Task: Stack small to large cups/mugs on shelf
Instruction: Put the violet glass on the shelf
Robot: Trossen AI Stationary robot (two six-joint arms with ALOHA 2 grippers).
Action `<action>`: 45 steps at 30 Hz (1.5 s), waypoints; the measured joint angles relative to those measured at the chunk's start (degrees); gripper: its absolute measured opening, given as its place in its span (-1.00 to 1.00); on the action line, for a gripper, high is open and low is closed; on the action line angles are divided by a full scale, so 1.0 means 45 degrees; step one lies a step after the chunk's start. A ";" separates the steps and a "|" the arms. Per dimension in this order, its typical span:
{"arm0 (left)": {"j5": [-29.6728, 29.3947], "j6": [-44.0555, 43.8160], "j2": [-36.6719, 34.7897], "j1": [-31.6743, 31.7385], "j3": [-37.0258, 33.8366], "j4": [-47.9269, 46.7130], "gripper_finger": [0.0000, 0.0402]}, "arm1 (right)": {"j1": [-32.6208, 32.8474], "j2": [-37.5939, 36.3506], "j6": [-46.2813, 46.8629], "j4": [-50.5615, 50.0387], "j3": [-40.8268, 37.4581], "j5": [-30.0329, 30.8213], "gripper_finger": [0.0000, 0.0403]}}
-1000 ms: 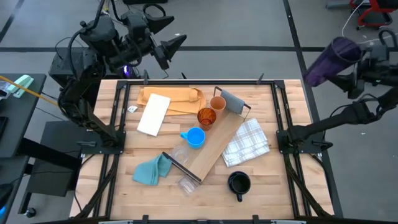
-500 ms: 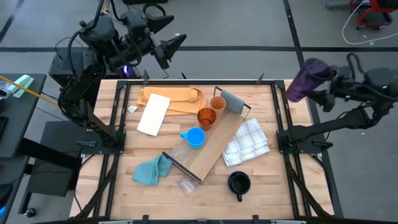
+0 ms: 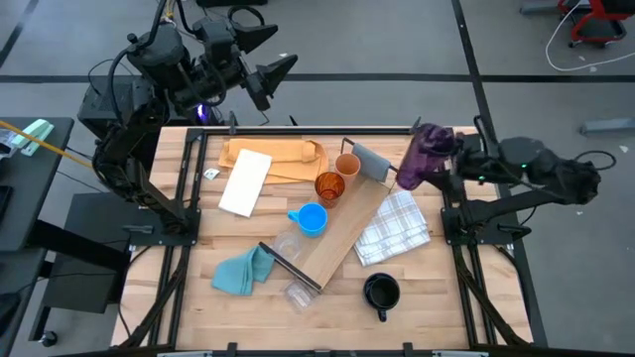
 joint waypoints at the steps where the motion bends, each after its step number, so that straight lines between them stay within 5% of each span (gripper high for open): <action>1: -0.0003 0.0034 0.0000 0.0000 0.0000 -0.0009 0.98 | 0.0000 0.0046 0.0017 0.0528 -0.0186 0.0013 0.77; 25: -0.0003 0.0545 0.0005 0.0000 0.0000 -0.0008 0.98 | -0.0016 0.0064 0.1781 0.4931 -0.5195 0.0487 0.77; 45: 0.0001 0.1362 0.0005 0.0000 0.0000 0.0003 0.98 | -0.0050 0.0495 0.1112 0.7822 -0.8234 0.0163 0.78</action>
